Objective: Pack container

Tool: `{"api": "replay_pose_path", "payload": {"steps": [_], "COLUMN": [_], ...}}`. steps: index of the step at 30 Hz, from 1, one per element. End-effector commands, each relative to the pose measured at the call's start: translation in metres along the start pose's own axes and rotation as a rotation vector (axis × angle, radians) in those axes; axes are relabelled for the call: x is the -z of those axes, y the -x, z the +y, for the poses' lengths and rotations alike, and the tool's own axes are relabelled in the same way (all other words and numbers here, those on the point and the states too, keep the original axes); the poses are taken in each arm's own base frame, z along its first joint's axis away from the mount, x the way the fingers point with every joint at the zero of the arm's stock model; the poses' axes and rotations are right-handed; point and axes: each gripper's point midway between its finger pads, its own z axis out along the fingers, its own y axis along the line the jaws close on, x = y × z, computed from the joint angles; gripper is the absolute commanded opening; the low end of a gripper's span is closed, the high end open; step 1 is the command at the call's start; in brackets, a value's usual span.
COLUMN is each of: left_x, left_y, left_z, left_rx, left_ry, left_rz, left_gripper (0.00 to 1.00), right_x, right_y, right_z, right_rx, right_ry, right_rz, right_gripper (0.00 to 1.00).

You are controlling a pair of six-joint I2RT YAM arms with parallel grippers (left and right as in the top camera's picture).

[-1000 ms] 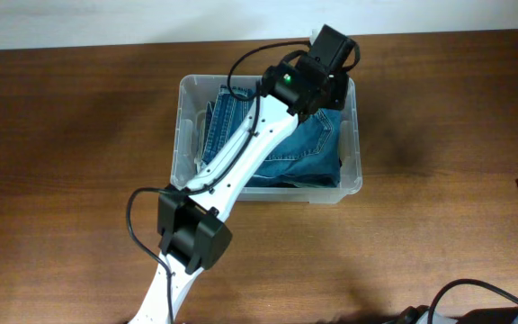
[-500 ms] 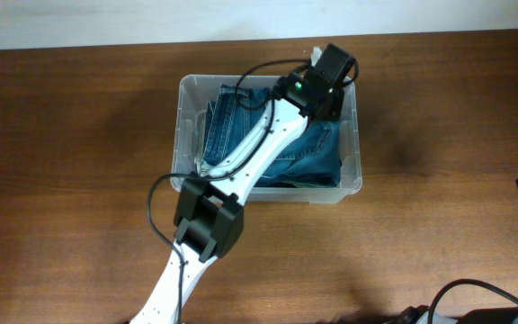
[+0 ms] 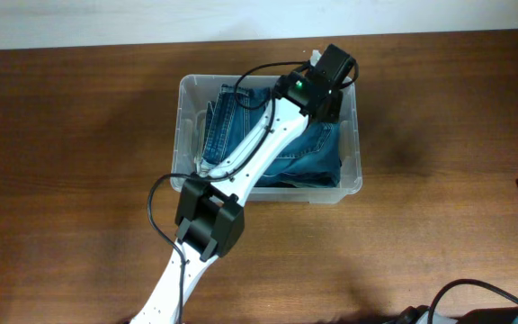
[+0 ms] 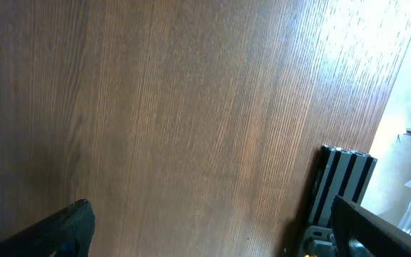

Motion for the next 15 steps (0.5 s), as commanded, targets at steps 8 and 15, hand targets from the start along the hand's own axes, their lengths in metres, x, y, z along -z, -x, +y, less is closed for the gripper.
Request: {"api": "replay_pose_path", "payload": {"steps": [8, 15], "left_x": [0.122, 0.096], "left_y": [-0.012, -0.048], "left_z": [-0.012, -0.021], "left_rx": [-0.036, -0.057], "left_ry": [-0.102, -0.108], "left_rz": [0.068, 0.212], "left_gripper": [0.01, 0.01], "right_x": [-0.001, -0.001], "right_y": [0.000, 0.000], "right_z": [-0.002, -0.002], "right_rx": [-0.011, -0.011], "right_ry": [-0.006, -0.006], "right_rz": [-0.001, -0.001], "right_gripper": [0.98, 0.98]}}
